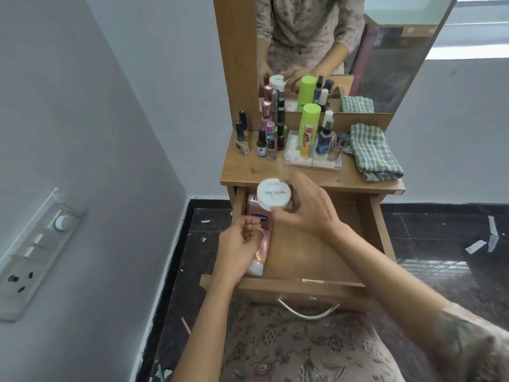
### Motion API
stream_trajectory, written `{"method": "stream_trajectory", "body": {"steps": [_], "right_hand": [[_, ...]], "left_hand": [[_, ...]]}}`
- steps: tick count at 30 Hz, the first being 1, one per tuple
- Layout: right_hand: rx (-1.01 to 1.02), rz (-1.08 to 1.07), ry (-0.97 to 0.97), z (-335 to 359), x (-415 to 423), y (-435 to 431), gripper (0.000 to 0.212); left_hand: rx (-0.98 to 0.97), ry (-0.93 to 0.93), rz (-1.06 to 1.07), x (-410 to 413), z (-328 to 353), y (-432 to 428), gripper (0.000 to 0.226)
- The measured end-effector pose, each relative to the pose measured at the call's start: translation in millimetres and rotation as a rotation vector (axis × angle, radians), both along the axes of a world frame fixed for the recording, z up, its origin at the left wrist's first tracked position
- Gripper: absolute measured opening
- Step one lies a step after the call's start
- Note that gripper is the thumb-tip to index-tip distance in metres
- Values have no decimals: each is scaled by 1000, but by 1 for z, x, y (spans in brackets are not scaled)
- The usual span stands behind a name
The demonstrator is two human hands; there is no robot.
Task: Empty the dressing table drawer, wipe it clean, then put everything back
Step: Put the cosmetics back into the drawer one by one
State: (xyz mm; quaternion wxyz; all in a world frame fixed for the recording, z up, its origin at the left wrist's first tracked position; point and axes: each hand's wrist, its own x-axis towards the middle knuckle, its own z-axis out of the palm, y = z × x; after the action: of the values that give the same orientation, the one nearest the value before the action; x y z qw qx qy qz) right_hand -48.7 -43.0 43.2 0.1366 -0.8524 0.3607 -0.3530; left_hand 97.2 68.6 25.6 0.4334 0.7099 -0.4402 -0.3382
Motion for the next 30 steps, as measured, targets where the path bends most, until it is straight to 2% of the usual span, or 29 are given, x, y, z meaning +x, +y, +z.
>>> {"method": "stream_trajectory", "body": {"steps": [4, 8, 14, 19, 25, 30], "right_hand": [[122, -4, 264, -24, -30, -6, 55], [331, -99, 346, -48, -45, -13, 60], [491, -217, 302, -55, -50, -18, 53], [520, -308, 320, -60, -50, -19, 60], [580, -316, 224, -61, -47, -23, 58], [597, -304, 216, -60, -44, -23, 57]], "left_hand": [[-5, 34, 5, 0, -3, 0, 17], [1, 67, 1, 0, -7, -1, 16], [11, 41, -7, 1, -6, 0, 17], [17, 36, -20, 1, -6, -1, 18], [16, 34, -20, 1, -6, -1, 18], [33, 40, -17, 1, -6, -3, 18]]}}
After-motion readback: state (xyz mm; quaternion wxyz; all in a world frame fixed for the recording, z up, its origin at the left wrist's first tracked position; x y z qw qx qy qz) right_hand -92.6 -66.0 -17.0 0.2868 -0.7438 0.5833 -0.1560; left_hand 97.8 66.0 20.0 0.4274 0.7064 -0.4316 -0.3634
